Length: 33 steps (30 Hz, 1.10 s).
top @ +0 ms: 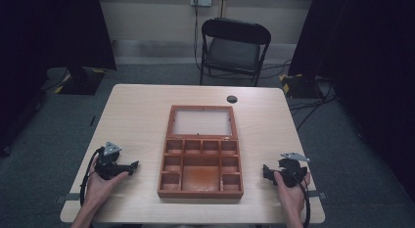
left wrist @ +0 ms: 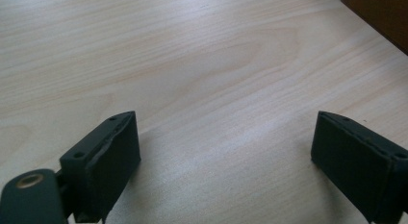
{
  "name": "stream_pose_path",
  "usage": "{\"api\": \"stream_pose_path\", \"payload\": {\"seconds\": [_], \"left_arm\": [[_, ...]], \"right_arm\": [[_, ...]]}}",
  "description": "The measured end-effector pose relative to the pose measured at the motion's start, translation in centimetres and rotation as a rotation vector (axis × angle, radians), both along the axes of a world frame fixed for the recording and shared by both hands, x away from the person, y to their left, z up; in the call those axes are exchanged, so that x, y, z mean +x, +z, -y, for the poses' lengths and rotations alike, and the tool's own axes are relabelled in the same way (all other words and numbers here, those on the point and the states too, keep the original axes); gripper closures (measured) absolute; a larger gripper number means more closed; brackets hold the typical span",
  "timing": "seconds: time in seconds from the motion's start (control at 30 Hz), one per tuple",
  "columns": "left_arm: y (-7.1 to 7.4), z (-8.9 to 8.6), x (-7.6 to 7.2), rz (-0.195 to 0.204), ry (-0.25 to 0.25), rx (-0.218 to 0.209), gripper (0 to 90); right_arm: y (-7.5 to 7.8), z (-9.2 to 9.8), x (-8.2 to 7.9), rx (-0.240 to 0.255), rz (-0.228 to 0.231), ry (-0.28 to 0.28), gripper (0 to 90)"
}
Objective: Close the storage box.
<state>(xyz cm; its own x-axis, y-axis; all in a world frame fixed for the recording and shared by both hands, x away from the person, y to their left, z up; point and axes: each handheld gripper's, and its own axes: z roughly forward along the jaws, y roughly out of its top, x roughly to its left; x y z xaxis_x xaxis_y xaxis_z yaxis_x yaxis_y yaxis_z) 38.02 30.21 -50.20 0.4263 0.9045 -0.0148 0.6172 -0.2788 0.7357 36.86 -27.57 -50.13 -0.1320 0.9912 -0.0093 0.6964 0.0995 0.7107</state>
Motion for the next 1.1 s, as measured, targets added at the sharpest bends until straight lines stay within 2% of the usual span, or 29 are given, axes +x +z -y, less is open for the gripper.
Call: {"api": "stream_pose_path", "payload": {"seconds": [0.1, 0.3, 0.33, 0.4, 0.47, 0.5, 0.53, 0.57, 0.6, 0.67, 0.73, 0.77, 0.9, 1.0, 1.03, 1.1], "left_arm": [[0.1, 0.0, -0.1, 0.005, -0.004, 0.005, 15.7], [0.3, 0.3, -0.1, -0.008, -0.021, -0.01, 17.1], [0.3, 0.2, -0.1, -0.017, -0.026, -0.02, 17.8], [0.5, 0.2, -0.1, -0.027, -0.034, -0.043, 18.8], [0.5, 0.2, -0.1, -0.03, -0.033, -0.039, 20.1], [0.7, 0.1, 0.0, -0.034, -0.032, -0.048, 20.8], [0.7, 0.1, 0.0, -0.034, -0.032, -0.048, 20.9], [0.9, -0.1, 0.1, -0.032, -0.039, -0.06, 20.9], [1.1, -0.1, 0.2, -0.03, -0.035, -0.067, 21.3], [1.4, -0.1, 0.2, -0.015, -0.031, -0.063, 22.5], [1.4, -0.1, 0.5, -0.025, -0.041, -0.053, 25.3], [1.5, 0.0, 0.7, -0.032, -0.042, -0.063, 25.3], [1.8, 0.2, 0.9, -0.026, -0.053, -0.073, 25.3], [2.5, 0.6, 1.0, 0.007, -0.041, -0.09, 25.6], [2.7, 0.7, 1.2, 0.003, -0.044, -0.097, 25.4], [3.2, 0.9, 1.8, -0.004, -0.048, -0.124, 24.2]], "right_arm": [[0.0, 0.0, 0.1, -0.001, 0.002, 0.009, 0.0], [0.0, -0.1, 0.0, 0.0, 0.001, 0.018, 0.0], [0.0, -0.2, 0.0, 0.004, 0.01, 0.052, 1.1], [0.0, -0.3, 0.0, 0.008, 0.009, 0.064, 1.8], [0.1, -0.6, -0.1, 0.01, 0.016, 0.077, 5.0], [0.2, -0.9, -0.1, 0.009, 0.021, 0.092, 15.1], [0.2, -0.9, -0.1, 0.009, 0.021, 0.092, 15.1], [0.4, -1.0, -0.1, 0.008, 0.02, 0.098, 16.7], [0.6, -1.2, 0.0, 0.027, 0.0, 0.108, 13.7], [0.9, -1.4, 0.2, 0.027, -0.003, 0.121, 15.5], [1.3, -1.6, 0.3, 0.038, 0.002, 0.135, 14.7], [1.7, -1.9, 0.3, 0.035, 0.007, 0.143, 15.3], [2.3, -2.2, 0.5, 0.033, 0.018, 0.163, 16.7], [2.9, -2.5, 0.9, 0.035, 0.029, 0.186, 20.4], [3.0, -2.7, 1.1, 0.036, 0.029, 0.198, 22.1], [3.3, -3.1, 1.5, 0.035, 0.036, 0.213, 19.8]]}}
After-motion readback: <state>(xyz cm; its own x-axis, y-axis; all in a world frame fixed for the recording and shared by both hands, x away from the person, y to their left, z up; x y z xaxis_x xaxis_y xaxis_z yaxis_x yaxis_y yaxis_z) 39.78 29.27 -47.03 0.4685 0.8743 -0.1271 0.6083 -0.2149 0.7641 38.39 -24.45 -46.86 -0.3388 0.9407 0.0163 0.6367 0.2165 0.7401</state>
